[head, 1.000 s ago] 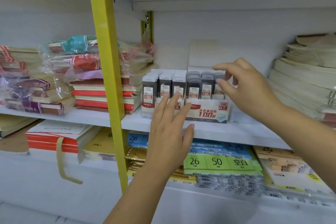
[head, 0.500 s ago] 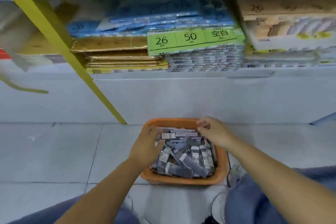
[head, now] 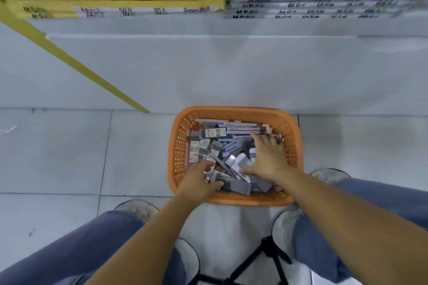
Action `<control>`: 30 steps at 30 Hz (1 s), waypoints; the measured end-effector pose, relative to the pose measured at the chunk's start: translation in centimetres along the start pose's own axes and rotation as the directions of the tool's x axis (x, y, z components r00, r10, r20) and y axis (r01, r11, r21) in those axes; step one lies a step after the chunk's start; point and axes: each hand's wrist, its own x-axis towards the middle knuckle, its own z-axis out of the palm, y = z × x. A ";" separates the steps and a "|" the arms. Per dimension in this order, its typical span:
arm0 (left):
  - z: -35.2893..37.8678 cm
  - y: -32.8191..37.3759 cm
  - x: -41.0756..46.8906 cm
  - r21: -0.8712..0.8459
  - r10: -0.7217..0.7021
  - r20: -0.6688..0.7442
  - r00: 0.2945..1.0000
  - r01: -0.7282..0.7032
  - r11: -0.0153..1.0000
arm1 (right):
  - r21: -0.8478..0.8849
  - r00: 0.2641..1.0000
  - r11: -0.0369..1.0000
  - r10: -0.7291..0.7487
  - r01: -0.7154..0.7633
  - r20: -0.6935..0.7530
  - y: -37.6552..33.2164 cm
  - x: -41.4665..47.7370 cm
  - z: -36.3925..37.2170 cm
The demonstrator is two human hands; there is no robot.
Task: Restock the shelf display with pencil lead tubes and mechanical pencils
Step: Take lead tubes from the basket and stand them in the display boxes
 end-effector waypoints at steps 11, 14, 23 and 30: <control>1.9 1.0 1.6 0.147 0.130 0.120 0.984 -0.147 0.978 | 0.436 0.992 0.899 -0.022 -0.034 0.124 2.4 1.1 -3.2; 2.0 1.1 1.8 0.165 0.140 0.095 0.986 -0.155 0.974 | 0.557 0.997 0.830 -0.018 -0.024 0.071 3.1 0.8 -4.3; -2.2 3.7 -0.1 -0.320 0.045 0.027 0.999 -0.034 0.947 | 0.790 0.999 0.612 0.031 0.008 -0.034 0.5 -1.2 -7.5; -7.3 9.3 -3.5 -0.644 0.164 0.027 0.986 -0.108 0.757 | 0.883 0.975 0.414 -0.087 0.222 -0.205 -4.4 -6.4 -13.7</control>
